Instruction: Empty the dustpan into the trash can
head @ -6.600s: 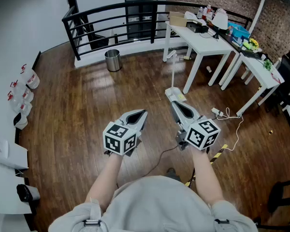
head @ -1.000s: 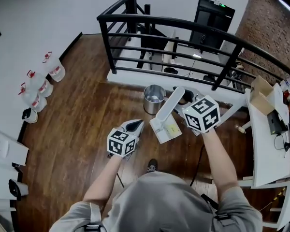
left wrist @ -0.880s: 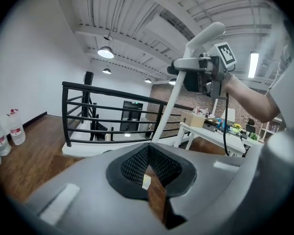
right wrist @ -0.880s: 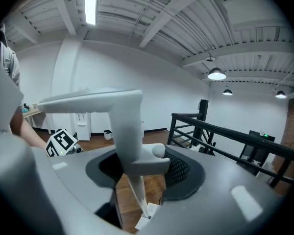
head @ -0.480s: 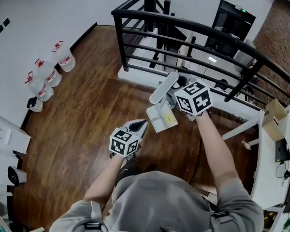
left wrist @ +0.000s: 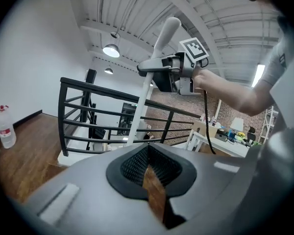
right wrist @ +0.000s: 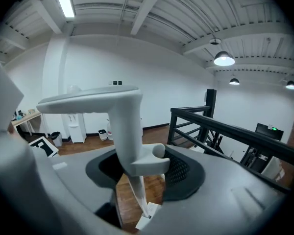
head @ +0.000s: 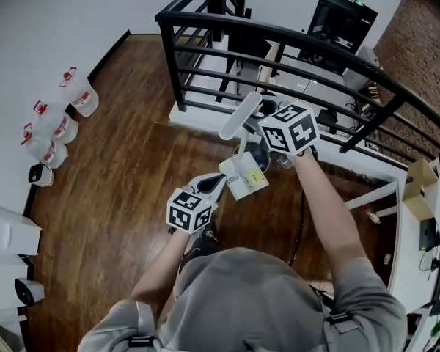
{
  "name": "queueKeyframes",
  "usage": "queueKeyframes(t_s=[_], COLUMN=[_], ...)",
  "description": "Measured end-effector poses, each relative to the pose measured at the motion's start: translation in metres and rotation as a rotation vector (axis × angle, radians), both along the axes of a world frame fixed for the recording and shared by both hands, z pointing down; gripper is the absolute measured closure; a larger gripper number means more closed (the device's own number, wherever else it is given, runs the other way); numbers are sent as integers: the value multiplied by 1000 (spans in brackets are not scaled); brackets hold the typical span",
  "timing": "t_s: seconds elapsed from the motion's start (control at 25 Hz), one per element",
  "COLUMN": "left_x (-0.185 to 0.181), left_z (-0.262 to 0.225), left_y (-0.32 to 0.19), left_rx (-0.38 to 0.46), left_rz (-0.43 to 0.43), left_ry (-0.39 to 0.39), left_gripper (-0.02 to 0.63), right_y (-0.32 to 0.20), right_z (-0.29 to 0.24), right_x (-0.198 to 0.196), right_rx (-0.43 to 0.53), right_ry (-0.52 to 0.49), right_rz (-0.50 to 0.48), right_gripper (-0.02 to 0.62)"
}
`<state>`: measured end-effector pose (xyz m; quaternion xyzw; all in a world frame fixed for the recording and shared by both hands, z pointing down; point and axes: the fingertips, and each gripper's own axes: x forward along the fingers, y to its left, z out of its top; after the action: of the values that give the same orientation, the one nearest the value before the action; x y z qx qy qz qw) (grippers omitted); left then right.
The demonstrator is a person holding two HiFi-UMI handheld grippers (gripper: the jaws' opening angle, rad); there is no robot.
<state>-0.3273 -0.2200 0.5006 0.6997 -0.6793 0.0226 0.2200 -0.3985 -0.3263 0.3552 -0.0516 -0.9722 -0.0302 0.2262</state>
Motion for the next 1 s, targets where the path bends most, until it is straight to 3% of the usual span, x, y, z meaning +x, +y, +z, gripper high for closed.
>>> queueKeyframes(t_s=[0.28, 0.44, 0.72, 1.0], left_x=[-65, -79, -99, -101], left_z=[5, 14, 24, 13], left_y=[-35, -54, -127, -245], left_rx=[-9, -30, -63, -67], left_rz=[40, 38, -13, -107], left_ry=[52, 90, 88, 50], left_gripper=[606, 606, 606, 606], right_y=[-39, -69, -174, -300], right_z=[-1, 4, -8, -4], right_x=[-86, -115, -153, -166], right_rx=[-61, -115, -243, -337], right_ry=[6, -9, -132, -180], right_rz=[2, 9, 18, 26], right_gripper=[397, 397, 397, 397])
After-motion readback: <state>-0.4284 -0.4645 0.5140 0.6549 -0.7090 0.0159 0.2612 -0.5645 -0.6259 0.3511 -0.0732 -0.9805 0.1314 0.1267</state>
